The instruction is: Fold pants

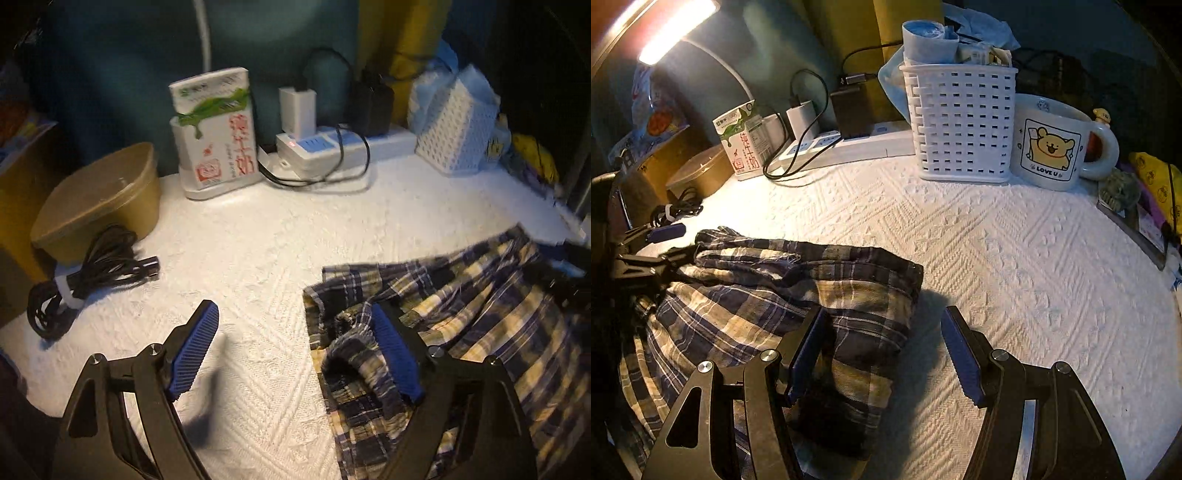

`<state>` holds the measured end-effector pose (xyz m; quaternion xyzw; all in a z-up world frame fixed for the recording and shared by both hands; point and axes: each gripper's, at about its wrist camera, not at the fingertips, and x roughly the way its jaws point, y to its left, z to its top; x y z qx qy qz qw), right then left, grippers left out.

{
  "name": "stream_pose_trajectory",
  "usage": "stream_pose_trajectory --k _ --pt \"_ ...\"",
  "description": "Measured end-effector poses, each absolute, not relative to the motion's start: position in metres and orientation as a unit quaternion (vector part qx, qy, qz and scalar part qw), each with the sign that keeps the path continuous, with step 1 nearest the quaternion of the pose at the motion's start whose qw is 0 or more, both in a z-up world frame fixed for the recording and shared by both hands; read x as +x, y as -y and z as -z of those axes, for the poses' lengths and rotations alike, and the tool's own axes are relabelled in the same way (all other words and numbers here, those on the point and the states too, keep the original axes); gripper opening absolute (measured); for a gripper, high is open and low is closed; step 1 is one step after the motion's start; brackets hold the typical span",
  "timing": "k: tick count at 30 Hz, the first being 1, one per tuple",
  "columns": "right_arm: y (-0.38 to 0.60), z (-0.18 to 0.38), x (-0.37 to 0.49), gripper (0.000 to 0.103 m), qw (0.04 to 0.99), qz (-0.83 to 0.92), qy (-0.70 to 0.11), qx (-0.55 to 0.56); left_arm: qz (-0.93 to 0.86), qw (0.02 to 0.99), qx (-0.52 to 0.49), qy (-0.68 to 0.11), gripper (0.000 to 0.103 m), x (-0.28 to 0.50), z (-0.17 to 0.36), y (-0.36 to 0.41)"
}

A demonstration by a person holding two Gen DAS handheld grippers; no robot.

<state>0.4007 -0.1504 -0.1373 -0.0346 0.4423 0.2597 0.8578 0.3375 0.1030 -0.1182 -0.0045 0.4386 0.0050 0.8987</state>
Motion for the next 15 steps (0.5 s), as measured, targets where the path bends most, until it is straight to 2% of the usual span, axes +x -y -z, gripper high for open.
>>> stream_pose_trajectory --k 7,15 --pt "0.159 0.129 0.394 0.066 0.866 -0.235 -0.44 -0.031 -0.024 0.913 0.013 -0.408 0.085 0.311 0.087 -0.108" --pt "0.179 0.1 0.371 0.066 0.877 -0.233 -0.419 -0.017 0.038 0.912 -0.04 -0.406 0.085 0.299 0.083 -0.109"
